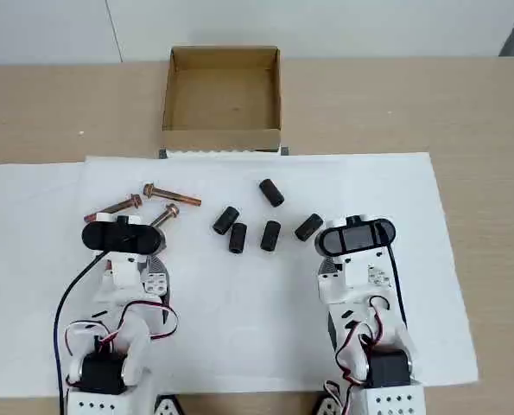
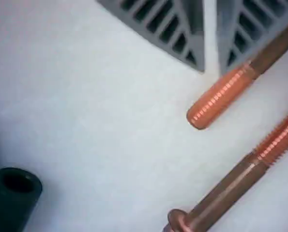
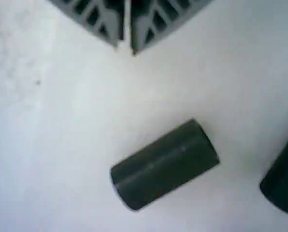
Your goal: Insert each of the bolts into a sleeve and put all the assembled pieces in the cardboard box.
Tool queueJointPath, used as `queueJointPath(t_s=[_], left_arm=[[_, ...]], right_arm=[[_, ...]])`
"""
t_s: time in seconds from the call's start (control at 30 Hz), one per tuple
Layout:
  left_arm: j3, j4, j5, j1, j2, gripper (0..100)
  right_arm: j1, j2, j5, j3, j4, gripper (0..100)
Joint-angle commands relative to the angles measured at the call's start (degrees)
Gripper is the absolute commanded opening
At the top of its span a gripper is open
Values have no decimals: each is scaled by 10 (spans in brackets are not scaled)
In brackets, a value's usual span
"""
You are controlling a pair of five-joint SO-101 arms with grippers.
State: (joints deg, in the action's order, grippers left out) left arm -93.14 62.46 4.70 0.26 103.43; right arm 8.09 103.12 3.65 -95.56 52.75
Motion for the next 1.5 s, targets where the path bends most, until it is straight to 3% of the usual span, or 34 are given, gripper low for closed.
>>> queueJointPath(t_s=[0.0,0.47,0.7,0.83,1.0,1.23,1.47], left_arm=[[2,-2,-4,-2,7,6],[7,-22,-3,41,7,7],[141,-2,-4,46,4,7],[208,52,-55,41,-9,7],[312,132,-84,8,-113,7],[502,149,-76,-52,-300,7],[675,297,-39,-110,-453,8]], right_arm=[[-3,8,-1,-9,1,4],[-3,8,-1,-9,1,4],[-3,8,-1,-9,1,4],[-3,8,-1,-9,1,4],[-3,8,-1,-9,1,4],[-3,8,-1,-9,1,4],[44,8,0,-9,1,4]])
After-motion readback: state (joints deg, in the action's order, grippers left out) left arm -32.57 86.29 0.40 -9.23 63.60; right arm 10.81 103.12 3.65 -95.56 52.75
